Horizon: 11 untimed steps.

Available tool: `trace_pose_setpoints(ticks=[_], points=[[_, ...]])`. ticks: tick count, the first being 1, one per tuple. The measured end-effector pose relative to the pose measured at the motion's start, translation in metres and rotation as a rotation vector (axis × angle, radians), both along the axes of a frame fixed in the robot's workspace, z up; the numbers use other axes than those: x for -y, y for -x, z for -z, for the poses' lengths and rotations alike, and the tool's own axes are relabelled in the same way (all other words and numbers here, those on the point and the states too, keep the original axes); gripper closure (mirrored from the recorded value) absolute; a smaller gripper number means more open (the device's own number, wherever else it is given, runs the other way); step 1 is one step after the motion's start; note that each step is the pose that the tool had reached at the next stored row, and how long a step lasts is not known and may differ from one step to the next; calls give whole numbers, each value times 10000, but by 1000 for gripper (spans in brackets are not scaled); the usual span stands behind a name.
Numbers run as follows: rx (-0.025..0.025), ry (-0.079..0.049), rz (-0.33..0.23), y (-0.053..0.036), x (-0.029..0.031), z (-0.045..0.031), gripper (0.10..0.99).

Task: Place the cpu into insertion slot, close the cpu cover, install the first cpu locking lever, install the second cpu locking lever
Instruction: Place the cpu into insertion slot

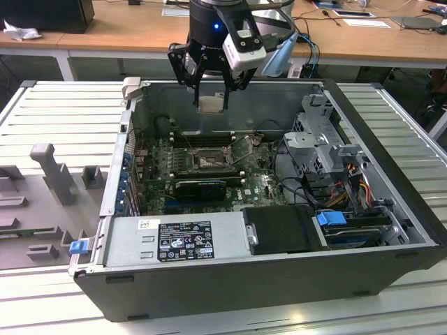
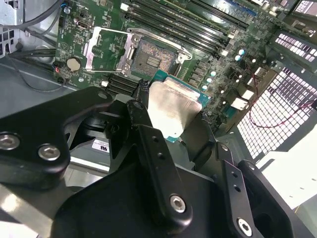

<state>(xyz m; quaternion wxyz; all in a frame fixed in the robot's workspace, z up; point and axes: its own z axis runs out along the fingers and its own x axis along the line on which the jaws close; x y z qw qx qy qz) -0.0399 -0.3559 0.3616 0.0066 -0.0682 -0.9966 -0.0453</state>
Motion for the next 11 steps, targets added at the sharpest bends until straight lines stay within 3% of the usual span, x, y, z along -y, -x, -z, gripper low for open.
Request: trace_pose_setpoints(ticks=[11], points=[[0, 1, 432, 0, 0, 0, 557]])
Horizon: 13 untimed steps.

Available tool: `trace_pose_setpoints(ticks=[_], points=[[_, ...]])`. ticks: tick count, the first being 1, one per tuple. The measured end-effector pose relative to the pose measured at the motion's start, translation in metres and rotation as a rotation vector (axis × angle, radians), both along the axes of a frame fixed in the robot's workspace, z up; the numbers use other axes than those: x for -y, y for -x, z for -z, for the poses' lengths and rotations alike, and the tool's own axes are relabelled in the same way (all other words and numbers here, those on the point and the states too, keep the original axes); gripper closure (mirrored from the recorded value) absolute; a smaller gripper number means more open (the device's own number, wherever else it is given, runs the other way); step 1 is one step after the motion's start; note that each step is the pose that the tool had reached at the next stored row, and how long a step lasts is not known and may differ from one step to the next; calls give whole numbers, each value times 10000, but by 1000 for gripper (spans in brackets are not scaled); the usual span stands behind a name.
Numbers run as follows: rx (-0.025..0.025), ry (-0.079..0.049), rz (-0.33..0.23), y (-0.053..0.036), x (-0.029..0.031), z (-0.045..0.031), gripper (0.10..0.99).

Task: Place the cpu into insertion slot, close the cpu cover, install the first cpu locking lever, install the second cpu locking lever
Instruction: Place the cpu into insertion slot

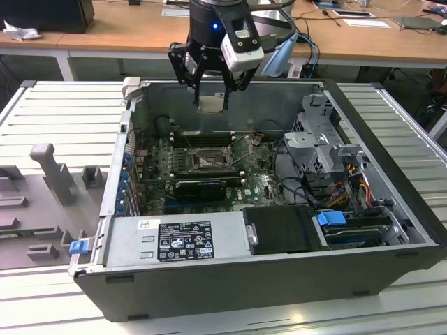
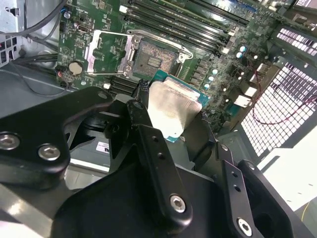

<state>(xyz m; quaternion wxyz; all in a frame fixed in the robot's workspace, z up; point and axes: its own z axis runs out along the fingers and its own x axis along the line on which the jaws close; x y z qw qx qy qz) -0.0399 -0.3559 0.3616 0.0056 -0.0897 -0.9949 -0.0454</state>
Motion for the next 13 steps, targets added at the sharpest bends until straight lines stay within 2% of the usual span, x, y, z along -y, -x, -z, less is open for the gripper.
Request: trace_pose_setpoints(ticks=[13], points=[[0, -1, 450, 0, 0, 0, 557]])
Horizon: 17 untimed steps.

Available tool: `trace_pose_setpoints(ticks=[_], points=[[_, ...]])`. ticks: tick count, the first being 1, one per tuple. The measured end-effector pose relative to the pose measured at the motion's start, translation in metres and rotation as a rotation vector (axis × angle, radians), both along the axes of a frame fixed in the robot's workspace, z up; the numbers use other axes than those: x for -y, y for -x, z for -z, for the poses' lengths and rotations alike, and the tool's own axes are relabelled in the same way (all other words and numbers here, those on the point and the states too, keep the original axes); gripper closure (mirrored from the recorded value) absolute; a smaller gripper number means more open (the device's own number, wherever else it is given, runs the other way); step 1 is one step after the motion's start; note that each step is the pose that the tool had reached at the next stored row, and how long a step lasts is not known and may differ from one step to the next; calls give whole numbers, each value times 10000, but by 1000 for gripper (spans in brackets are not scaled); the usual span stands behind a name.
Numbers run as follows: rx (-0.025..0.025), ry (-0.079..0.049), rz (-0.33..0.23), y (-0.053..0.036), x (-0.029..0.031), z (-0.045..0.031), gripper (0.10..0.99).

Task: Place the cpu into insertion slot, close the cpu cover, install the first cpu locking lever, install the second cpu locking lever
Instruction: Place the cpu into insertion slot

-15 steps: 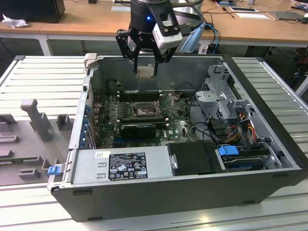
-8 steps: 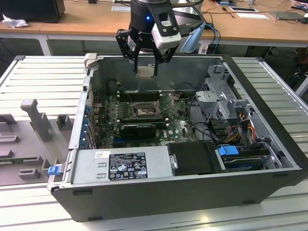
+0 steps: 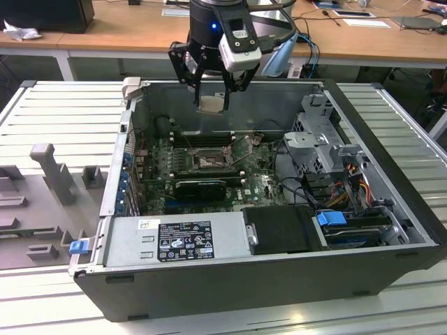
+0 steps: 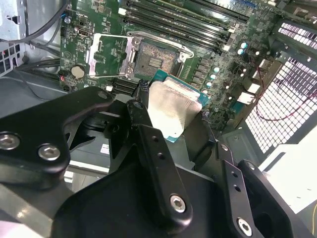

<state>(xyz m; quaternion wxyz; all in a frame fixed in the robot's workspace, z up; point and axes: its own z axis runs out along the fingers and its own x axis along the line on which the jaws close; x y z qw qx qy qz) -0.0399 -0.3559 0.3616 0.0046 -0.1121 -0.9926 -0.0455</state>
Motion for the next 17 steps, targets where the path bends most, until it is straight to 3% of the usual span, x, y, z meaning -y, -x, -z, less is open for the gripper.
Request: trace_pose_setpoints(ticks=[17], points=[[1, 1, 526, 0, 0, 0, 557]])
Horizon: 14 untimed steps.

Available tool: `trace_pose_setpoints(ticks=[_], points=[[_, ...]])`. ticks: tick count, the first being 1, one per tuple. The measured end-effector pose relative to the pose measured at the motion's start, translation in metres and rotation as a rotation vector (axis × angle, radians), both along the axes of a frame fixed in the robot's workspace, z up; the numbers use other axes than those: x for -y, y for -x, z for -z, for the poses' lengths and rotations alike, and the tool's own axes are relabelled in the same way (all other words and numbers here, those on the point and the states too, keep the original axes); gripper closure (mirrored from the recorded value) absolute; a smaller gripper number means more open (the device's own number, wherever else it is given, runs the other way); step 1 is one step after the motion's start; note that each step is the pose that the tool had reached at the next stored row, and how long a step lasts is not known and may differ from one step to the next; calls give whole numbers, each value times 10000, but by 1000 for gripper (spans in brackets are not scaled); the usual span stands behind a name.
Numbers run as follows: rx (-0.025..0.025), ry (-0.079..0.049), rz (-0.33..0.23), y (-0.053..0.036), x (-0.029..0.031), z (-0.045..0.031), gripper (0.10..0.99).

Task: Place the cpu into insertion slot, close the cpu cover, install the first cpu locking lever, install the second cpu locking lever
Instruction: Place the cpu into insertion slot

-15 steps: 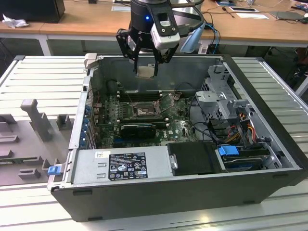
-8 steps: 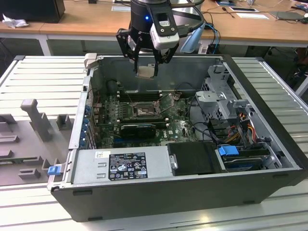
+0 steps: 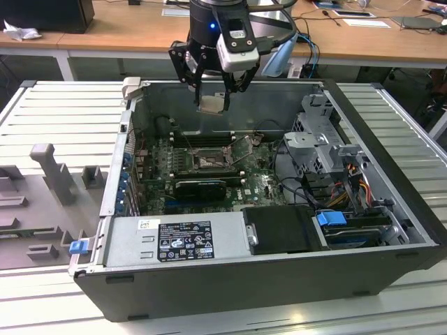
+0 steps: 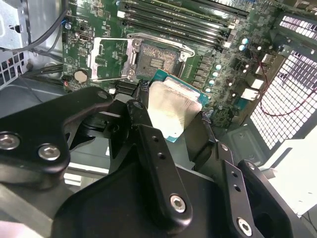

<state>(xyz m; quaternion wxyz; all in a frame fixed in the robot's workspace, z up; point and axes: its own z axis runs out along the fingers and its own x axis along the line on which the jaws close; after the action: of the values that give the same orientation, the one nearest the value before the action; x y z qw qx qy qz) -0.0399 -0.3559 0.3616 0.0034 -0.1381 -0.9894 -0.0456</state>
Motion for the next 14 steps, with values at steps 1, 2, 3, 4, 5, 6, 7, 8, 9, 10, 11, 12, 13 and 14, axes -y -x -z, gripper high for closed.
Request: trace_pose_setpoints(ticks=[1, 2, 3, 4, 5, 6, 7, 8, 9, 10, 11, 12, 13, 14], points=[[0, 0, 33, 0, 0, 0, 557], [0, -1, 59, 0, 0, 0, 557], [-1, -1, 109, 0, 0, 0, 557], [0, -1, 149, 0, 0, 0, 557], [-1, 0, 182, 0, 0, 0, 557], [0, -1, 216, 0, 0, 0, 557], [0, -1, 282, 0, 0, 0, 557], [0, -1, 325, 0, 0, 0, 557], [0, -1, 361, 0, 0, 0, 557], [0, -1, 417, 0, 0, 0, 557], [0, -1, 471, 0, 0, 0, 557], [0, -1, 577, 0, 0, 0, 557], [0, -1, 662, 0, 0, 1, 557], [0, -1, 753, 0, 0, 1, 557]])
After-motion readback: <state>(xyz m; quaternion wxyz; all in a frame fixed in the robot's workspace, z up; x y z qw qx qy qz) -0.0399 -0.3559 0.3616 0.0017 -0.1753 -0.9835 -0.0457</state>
